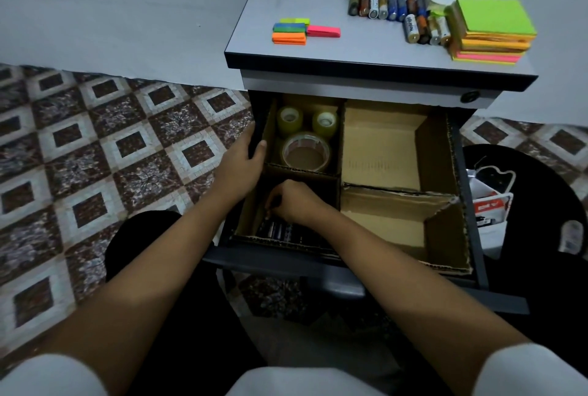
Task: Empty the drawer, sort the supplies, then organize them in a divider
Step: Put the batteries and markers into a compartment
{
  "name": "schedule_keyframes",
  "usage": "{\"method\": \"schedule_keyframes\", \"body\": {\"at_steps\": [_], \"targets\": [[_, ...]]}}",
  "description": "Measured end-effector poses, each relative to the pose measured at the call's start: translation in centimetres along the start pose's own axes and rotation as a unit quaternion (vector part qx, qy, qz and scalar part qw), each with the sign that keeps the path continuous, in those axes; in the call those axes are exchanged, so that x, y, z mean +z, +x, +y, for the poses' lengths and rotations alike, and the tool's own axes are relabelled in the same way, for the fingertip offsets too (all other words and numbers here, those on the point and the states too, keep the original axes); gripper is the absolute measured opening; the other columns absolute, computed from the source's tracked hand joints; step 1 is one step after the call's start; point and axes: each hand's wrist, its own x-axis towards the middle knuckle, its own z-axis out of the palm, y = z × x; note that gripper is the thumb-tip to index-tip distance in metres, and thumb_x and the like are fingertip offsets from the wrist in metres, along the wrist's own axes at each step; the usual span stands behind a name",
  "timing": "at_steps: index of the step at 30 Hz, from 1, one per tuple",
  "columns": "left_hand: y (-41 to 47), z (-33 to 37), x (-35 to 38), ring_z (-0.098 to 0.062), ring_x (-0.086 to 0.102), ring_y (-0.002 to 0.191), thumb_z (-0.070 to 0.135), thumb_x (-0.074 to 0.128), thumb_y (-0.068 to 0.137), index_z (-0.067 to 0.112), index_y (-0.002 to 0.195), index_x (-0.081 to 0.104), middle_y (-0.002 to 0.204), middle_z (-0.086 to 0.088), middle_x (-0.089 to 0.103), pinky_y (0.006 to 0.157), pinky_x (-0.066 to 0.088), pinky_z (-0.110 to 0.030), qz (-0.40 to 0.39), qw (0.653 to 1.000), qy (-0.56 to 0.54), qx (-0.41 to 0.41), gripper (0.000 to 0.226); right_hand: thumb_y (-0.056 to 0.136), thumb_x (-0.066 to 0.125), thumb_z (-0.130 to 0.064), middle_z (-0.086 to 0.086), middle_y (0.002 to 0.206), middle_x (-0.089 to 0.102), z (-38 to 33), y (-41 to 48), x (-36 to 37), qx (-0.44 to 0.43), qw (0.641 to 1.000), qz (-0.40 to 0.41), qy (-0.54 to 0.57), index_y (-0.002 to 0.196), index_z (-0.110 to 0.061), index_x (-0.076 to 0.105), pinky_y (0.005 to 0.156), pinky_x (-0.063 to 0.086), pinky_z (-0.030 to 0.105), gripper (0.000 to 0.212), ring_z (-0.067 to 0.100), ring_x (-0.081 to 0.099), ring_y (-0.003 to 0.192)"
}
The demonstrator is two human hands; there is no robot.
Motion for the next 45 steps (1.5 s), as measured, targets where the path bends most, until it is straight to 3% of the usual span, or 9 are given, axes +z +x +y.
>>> {"method": "schedule_keyframes", "body": {"at_steps": [8, 14, 18, 23, 28, 35, 40, 45], "targets": [[0.0, -0.3, 0.0, -0.022, 0.032, 0.138, 0.034, 0.038, 0.1, 0.019, 0.149, 0.023, 0.151, -0.004, 0.033, 0.111, 0.03, -0.037, -0.007, 1.0, -0.01, 0.003, 0.053, 0.09, 0.054, -0.005, 0.014, 0.11, 0.066, 0.0, 0.1, 0.5, -0.022, 0.999, -0.042, -0.026, 0.107, -0.001, 0.068, 0.084, 0.048, 0.031, 0.022, 0.026, 0.061, 0.101], [-0.1, 0.0, 0.1, -0.022, 0.033, 0.138, 0.032, 0.038, 0.1, 0.018, 0.149, 0.024, 0.151, -0.006, 0.034, 0.109, 0.03, -0.033, 0.002, 1.0, -0.01, 0.0, 0.053, 0.089, 0.056, -0.004, 0.007, 0.117, 0.066, 0.0, 0.3, 0.9, -0.037, 0.998, -0.052, -0.021, 0.111, -0.009, 0.069, 0.082, 0.043, 0.02, 0.026, 0.021, 0.059, 0.108], [-0.2, 0.1, 0.0, -0.022, 0.032, 0.138, 0.032, 0.038, 0.1, 0.018, 0.149, 0.023, 0.152, -0.006, 0.032, 0.108, 0.029, -0.031, 0.003, 1.0, -0.01, -0.002, 0.053, 0.089, 0.058, -0.005, 0.006, 0.116, 0.066, 0.3, 0.4, 0.9, -0.047, 0.997, -0.054, -0.025, 0.11, -0.01, 0.069, 0.083, 0.043, 0.02, 0.025, 0.02, 0.06, 0.108], [-0.2, 0.1, 0.0, -0.022, 0.031, 0.138, 0.033, 0.038, 0.1, 0.019, 0.149, 0.023, 0.152, -0.005, 0.032, 0.108, 0.029, -0.033, 0.001, 1.0, -0.01, -0.004, 0.053, 0.089, 0.049, 0.003, 0.006, 0.117, 0.066, 0.4, 0.0, 0.7, -0.066, 0.997, -0.033, -0.026, 0.109, -0.011, 0.07, 0.079, 0.04, 0.015, 0.032, 0.02, 0.06, 0.107], [-0.2, 0.1, 0.0, -0.022, 0.031, 0.139, 0.033, 0.039, 0.1, 0.019, 0.149, 0.023, 0.152, -0.005, 0.032, 0.108, 0.029, -0.032, 0.002, 1.0, -0.015, -0.004, 0.053, 0.082, 0.045, 0.01, 0.006, 0.125, 0.062, 0.5, 0.1, 1.3, -0.104, 0.987, -0.09, -0.082, 0.112, -0.015, 0.07, 0.101, 0.043, 0.033, 0.047, 0.023, 0.055, 0.116], [-0.3, 0.2, 0.0, -0.021, 0.029, 0.139, 0.032, 0.039, 0.1, 0.018, 0.149, 0.023, 0.153, -0.004, 0.03, 0.108, 0.027, -0.03, 0.001, 1.0, -0.02, -0.004, 0.053, 0.08, 0.038, 0.015, 0.008, 0.116, 0.065, 0.2, -0.3, 0.7, -0.085, 0.991, -0.086, -0.061, 0.099, -0.009, 0.073, 0.09, 0.049, 0.031, 0.046, 0.023, 0.059, 0.104], [-0.2, 0.2, 0.0, -0.02, 0.029, 0.139, 0.032, 0.04, 0.1, 0.018, 0.149, 0.024, 0.152, -0.005, 0.031, 0.108, 0.027, -0.029, 0.003, 1.0, -0.028, -0.007, 0.053, 0.082, 0.036, 0.014, 0.008, 0.124, 0.061, -0.1, -0.5, 0.5, -0.064, 0.995, -0.076, -0.024, 0.109, -0.01, 0.07, 0.077, 0.045, 0.021, 0.049, 0.023, 0.058, 0.107], [-0.2, 0.0, 0.0, -0.02, 0.031, 0.139, 0.032, 0.04, 0.1, 0.018, 0.149, 0.024, 0.152, -0.005, 0.032, 0.109, 0.028, -0.031, 0.003, 1.0, -0.028, -0.007, 0.053, 0.083, 0.037, 0.015, 0.005, 0.13, 0.058, -0.1, -0.6, 0.7, -0.074, 0.992, -0.084, -0.065, 0.114, -0.012, 0.068, 0.095, 0.041, 0.022, 0.051, 0.022, 0.054, 0.117]]}}
